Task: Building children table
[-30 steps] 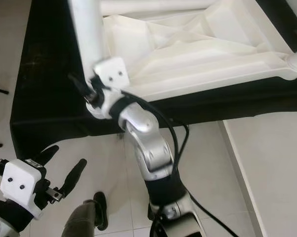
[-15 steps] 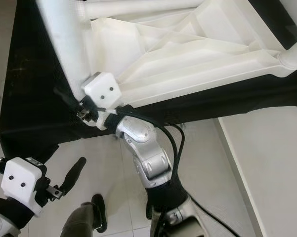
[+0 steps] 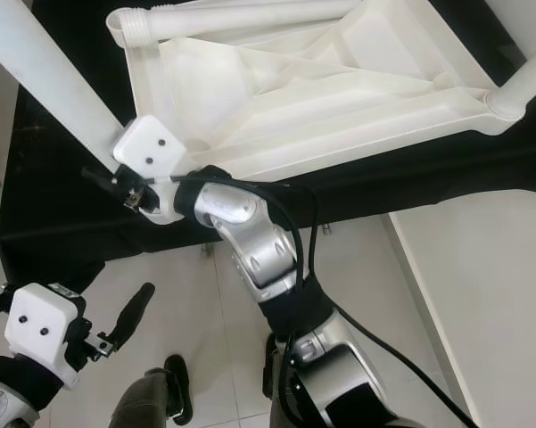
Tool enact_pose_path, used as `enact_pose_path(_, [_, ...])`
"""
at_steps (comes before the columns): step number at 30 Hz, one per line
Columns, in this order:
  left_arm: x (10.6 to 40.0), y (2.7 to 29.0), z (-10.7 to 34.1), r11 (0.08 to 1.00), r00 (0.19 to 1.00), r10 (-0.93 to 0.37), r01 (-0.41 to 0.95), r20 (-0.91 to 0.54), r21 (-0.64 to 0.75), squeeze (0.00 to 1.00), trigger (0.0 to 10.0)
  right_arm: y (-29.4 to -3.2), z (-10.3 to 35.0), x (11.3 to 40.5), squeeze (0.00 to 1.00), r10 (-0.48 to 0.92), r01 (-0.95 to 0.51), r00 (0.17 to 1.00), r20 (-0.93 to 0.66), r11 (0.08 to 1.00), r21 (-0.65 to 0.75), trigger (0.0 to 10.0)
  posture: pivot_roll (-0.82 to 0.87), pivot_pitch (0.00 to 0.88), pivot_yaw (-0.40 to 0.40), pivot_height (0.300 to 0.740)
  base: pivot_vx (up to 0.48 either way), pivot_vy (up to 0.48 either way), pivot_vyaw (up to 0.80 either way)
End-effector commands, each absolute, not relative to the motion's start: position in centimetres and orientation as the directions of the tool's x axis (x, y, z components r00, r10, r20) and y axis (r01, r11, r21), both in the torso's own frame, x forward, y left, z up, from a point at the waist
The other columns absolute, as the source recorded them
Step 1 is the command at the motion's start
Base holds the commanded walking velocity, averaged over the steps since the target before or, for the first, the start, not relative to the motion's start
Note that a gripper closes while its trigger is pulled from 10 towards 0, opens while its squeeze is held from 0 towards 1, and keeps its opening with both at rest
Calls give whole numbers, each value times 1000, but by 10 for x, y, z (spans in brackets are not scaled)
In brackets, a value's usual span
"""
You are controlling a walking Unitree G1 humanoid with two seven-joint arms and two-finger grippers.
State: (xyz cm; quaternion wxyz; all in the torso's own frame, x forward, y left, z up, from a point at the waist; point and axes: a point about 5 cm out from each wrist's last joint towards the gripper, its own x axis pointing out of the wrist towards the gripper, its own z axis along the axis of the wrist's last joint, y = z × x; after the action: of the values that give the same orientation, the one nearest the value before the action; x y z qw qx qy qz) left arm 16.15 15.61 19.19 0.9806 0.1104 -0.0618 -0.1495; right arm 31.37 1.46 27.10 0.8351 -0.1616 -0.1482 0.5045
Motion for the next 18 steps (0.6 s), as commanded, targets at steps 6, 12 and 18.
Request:
enact_pose_path(6, [157, 155, 187, 932, 950, -306, 284, 67, 223, 0, 10000, 18, 215, 325, 0, 856, -864, 497, -140, 475, -166, 10000, 103, 394, -11, 740, 0, 0, 0])
enact_pose_path(12, [155, 154, 187, 933, 950, -306, 285, 67, 222, 0, 10000, 13, 208, 329, 0, 740, -744, 668, -81, 662, -85, 10000, 104, 396, -9, 740, 0, 0, 0])
enact_pose_path(18, [155, 154, 188, 932, 949, -308, 286, 68, 222, 0, 10000, 13, 208, 321, 0, 669, -667, 743, 3, 741, -72, 10000, 103, 398, -6, 740, 0, 0, 0])
